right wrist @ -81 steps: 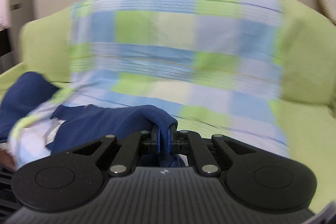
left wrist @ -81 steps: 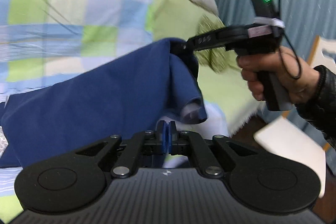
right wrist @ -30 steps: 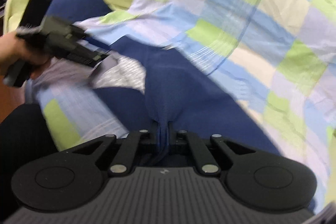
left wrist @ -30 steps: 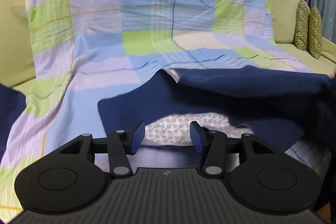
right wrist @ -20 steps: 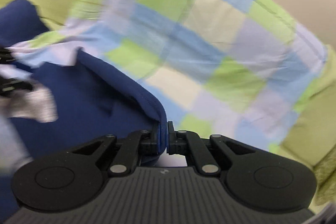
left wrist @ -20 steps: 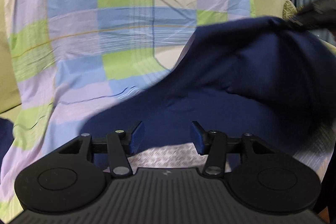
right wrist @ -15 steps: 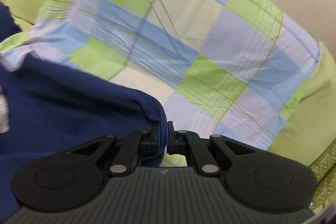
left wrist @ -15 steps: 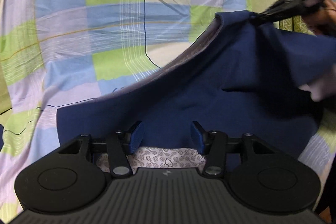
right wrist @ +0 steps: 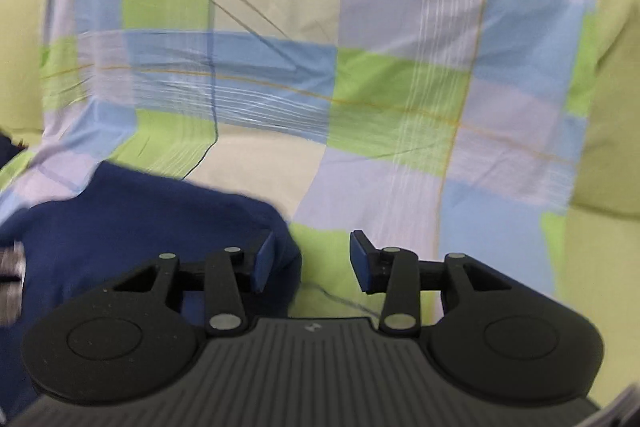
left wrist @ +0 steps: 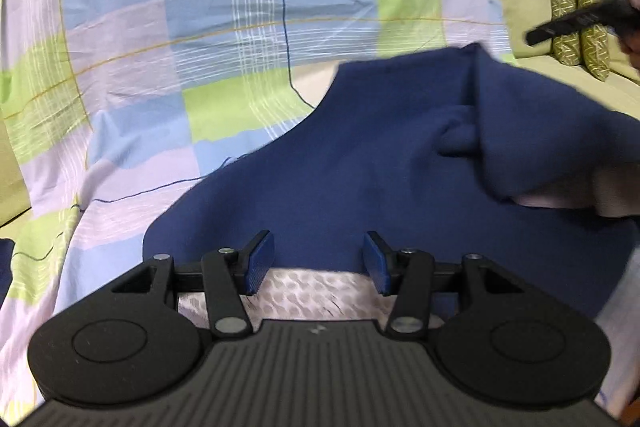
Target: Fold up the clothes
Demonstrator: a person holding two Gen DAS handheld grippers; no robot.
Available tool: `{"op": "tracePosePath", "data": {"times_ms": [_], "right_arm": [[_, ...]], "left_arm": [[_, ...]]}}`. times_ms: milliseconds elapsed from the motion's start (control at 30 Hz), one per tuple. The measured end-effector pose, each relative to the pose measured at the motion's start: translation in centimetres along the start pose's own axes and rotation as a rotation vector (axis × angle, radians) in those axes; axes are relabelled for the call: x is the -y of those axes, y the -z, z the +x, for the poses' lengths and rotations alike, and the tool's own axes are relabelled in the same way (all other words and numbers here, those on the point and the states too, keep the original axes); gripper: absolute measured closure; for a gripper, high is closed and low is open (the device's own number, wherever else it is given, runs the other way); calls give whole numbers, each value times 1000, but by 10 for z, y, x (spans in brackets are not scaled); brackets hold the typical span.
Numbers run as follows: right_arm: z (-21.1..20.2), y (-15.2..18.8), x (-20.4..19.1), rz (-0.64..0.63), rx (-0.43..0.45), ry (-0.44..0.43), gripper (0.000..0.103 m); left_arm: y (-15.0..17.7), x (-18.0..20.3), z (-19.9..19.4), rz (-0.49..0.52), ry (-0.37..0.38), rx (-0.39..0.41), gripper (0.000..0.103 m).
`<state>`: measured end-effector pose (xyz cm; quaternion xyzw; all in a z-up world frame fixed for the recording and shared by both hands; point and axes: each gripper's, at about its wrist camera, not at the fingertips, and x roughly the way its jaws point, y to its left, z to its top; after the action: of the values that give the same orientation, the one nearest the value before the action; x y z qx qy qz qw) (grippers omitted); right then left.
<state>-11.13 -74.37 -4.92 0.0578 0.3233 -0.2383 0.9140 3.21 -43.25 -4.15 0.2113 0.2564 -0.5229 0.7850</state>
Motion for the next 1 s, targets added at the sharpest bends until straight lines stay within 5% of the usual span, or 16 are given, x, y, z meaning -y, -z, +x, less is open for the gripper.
{"op": "tracePosePath", "data": {"times_ms": [100, 233, 500, 567, 633, 733, 1000], "right_arm": [[-58, 37, -12, -64, 9, -53, 62], [-106, 79, -57, -190, 16, -111, 32], [-95, 119, -146, -598, -20, 20, 32], [-83, 126, -154, -698, -12, 99, 41], [-74, 123, -146, -695, -45, 144, 93], [-91, 95, -112, -503, -45, 127, 94], [-88, 22, -1, -272, 23, 291, 99]], "left_arm": [[5, 12, -15, -2, 23, 2, 45], [9, 25, -29, 5, 41, 2, 44], [35, 48, -53, 94, 89, -24, 41], [40, 52, -50, 129, 83, -28, 41], [41, 54, -47, 160, 79, -20, 41], [36, 53, -42, 187, 83, -3, 41], [14, 32, -25, 139, 54, 34, 42]]}}
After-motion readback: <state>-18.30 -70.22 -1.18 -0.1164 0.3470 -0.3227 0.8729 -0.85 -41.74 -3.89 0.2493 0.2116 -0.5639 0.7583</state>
